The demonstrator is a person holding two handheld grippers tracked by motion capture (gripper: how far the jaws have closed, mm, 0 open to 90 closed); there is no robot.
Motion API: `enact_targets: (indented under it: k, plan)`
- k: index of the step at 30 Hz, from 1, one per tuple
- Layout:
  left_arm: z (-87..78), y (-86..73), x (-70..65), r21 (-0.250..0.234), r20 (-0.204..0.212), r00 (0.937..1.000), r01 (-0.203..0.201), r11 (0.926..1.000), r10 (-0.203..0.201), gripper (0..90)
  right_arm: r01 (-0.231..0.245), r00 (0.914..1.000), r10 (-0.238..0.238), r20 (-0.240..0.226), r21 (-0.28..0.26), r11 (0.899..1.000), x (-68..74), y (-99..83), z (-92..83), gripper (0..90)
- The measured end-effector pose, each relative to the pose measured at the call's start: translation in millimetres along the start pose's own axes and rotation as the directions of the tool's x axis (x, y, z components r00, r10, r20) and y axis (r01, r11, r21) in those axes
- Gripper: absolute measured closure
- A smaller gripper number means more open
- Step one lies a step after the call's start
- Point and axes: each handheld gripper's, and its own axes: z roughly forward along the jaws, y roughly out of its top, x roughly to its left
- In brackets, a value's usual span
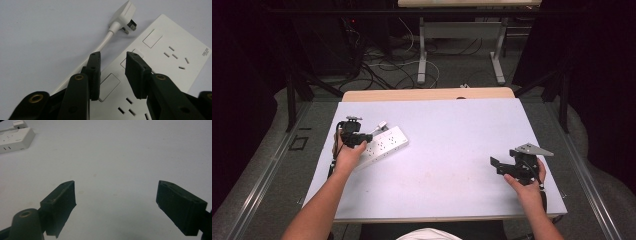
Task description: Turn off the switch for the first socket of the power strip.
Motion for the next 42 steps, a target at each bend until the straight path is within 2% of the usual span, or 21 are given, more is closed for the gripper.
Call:
enact_targets:
  k: [2, 5, 8, 14, 15, 16, 17, 23, 28, 29, 33, 36, 42]
  plan:
    - [-1.4, 0.5, 0.0, -0.011, -0.007, 0.9998, -0.017, 0.9998, 0.017, 62.0, 0.003, 1.0000, -0.003, -0.001, -0.001, 1.000, -0.3, 0.1, 0.1, 15.4]
    - [-2.7, 0.6, -1.2, -0.031, -0.006, 0.9999, -0.014, 0.9994, 0.013, 59.6, 0.002, 1.0000, -0.002, 0.002, -0.001, 1.000, -0.3, 0.0, -0.2, 15.5]
    - [-4.8, 1.3, -1.2, -0.031, -0.004, 0.9996, -0.029, 0.9991, 0.029, 56.8, -0.004, 1.0000, 0.004, 0.001, 0.000, 1.000, 0.1, 0.1, -0.5, 15.5]
    - [-5.9, 1.6, -3.5, -0.051, -0.010, 0.9988, -0.049, 0.9975, 0.049, 46.4, -0.008, 0.9999, 0.009, 0.014, -0.024, 1.000, 0.7, -0.4, 1.1, 15.5]
    - [-5.9, 1.8, -3.7, -0.055, -0.011, 0.9984, -0.056, 0.9970, 0.055, 44.5, -0.007, 0.9999, 0.007, 0.009, -0.005, 1.000, 0.3, 0.1, -0.4, 15.5]
    - [-6.0, 2.0, -4.3, -0.055, -0.009, 0.9984, -0.057, 0.9969, 0.056, 42.8, -0.009, 0.9999, 0.010, 0.014, -0.024, 1.000, 0.7, -0.4, 1.0, 15.5]
    - [-6.2, 2.1, -4.7, -0.057, -0.007, 0.9983, -0.057, 0.9967, 0.057, 41.9, -0.007, 0.9999, 0.007, 0.009, -0.005, 1.000, 0.3, 0.1, -0.5, 15.5]
    - [-8.1, 2.9, -6.4, -0.077, -0.016, 0.9977, -0.067, 0.9948, 0.066, 36.2, -0.006, 1.0000, 0.006, 0.004, -0.002, 1.000, 0.1, 0.2, -1.1, 15.5]
    - [-10.2, 2.8, -6.3, -0.082, -0.015, 0.9973, -0.073, 0.9940, 0.072, 33.5, -0.006, 1.0000, 0.006, 0.008, -0.004, 1.000, 0.3, 0.1, -0.7, 15.5]
    - [-11.0, 2.8, -6.2, -0.081, -0.015, 0.9971, -0.076, 0.9938, 0.075, 32.9, -0.008, 0.9999, 0.008, 0.014, -0.025, 1.000, 0.8, -0.4, 1.1, 15.5]
    - [-13.5, 2.8, -6.2, -0.089, -0.009, 0.9973, -0.074, 0.9933, 0.073, 31.5, -0.005, 0.9999, 0.005, 0.009, -0.002, 1.000, 0.4, 0.2, -0.8, 15.5]
    - [-16.4, 3.2, -7.0, -0.099, 0.003, 0.9976, -0.068, 0.9927, 0.069, 30.8, -0.002, 1.0000, 0.002, 0.009, -0.009, 1.000, 0.2, 0.0, 0.0, 15.5]
    - [-26.3, 4.8, -7.4, -0.122, 0.015, 0.9957, -0.089, 0.9885, 0.092, 29.7, 0.001, 1.0000, -0.001, 0.002, -0.004, 1.000, -0.2, 0.3, -0.6, 15.5]
